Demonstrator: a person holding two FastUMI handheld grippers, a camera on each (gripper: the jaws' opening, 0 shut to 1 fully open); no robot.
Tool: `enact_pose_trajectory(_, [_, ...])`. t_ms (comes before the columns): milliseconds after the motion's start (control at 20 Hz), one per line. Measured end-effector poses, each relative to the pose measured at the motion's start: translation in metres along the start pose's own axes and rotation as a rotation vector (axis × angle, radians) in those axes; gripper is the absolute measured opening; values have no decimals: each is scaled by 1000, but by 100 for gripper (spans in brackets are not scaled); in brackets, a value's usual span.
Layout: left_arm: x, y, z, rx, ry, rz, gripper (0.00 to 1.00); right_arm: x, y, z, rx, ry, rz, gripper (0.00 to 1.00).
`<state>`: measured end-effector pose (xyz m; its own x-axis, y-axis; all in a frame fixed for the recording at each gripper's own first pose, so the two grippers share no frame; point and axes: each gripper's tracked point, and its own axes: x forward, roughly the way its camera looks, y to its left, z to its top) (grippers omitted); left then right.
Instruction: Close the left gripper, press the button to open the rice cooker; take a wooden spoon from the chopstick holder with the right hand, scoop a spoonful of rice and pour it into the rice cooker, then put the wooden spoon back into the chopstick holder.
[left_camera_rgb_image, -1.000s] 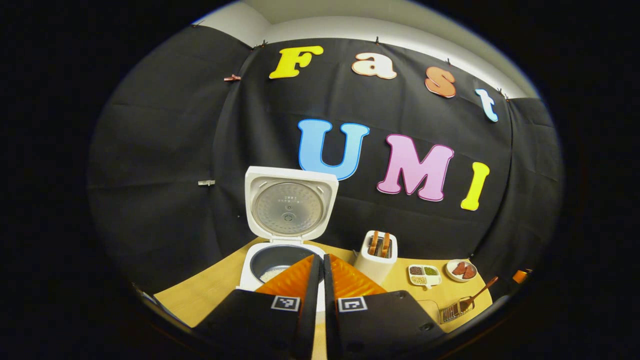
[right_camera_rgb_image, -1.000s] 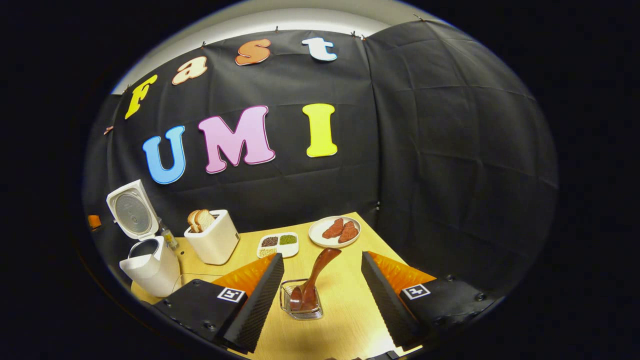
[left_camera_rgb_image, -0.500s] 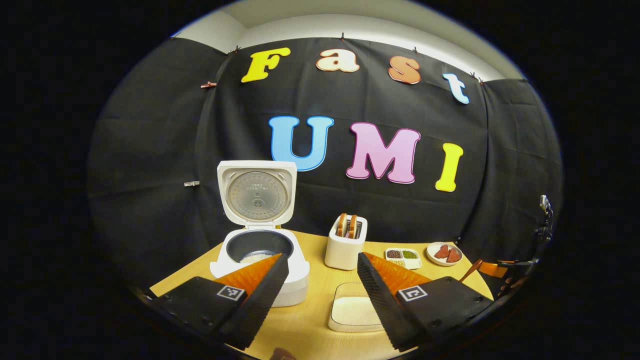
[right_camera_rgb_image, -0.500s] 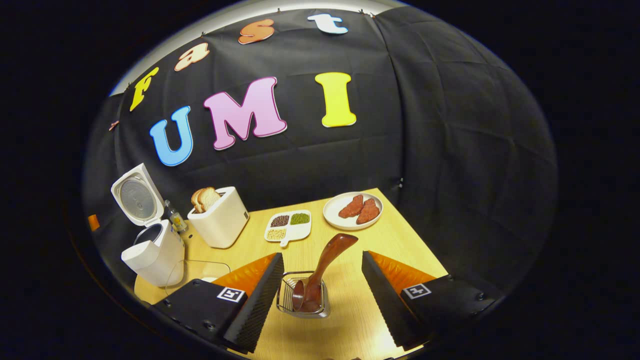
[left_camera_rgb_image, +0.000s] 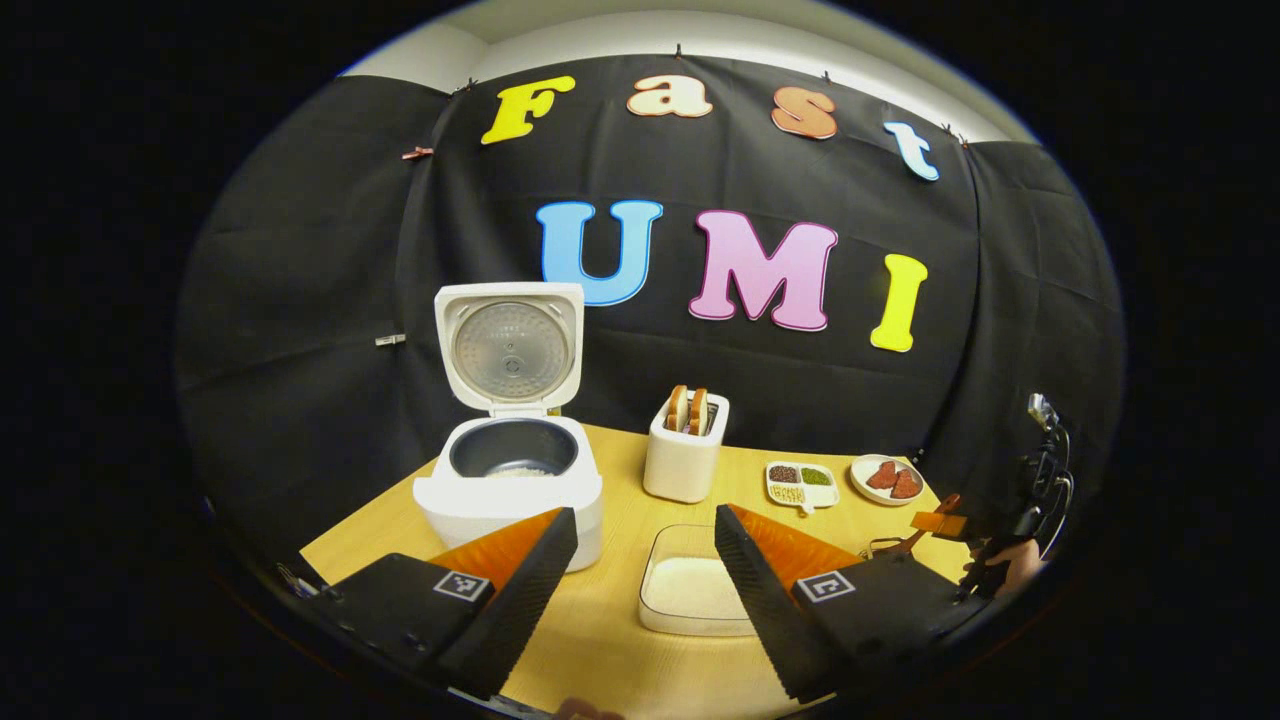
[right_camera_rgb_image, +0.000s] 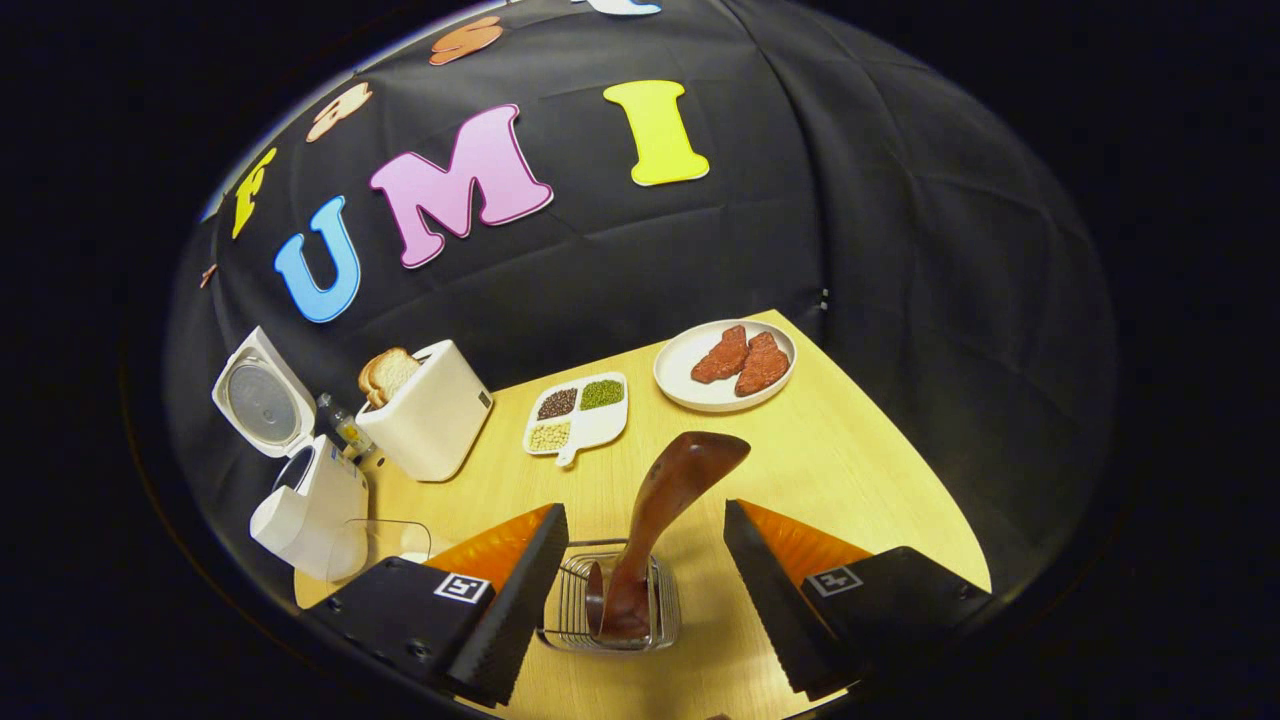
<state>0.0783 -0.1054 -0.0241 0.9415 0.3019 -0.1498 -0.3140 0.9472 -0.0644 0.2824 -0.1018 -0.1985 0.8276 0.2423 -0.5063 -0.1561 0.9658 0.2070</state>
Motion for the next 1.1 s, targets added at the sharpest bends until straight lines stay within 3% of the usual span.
enact_pose_trajectory(200, [-1,4,-16,-32,46,12,96,28,-1,-8,77,38,11,95])
enact_pose_trajectory(350, [2,4,-22,-53,70,-1,96,40,0,-13,110,59,11,77])
enact_pose_trajectory(450, [4,4,-24,-66,72,-8,96,44,-1,-11,115,56,-1,39])
enact_pose_trajectory(500, [5,4,-25,-69,74,-12,96,49,0,-12,120,57,-7,25])
enact_pose_trajectory(850, [4,18,-25,-62,48,-47,96,2,14,7,67,1,-22,20])
enact_pose_trajectory(1100, [10,29,-22,-91,39,-145,96,-44,23,55,47,-94,-69,20])
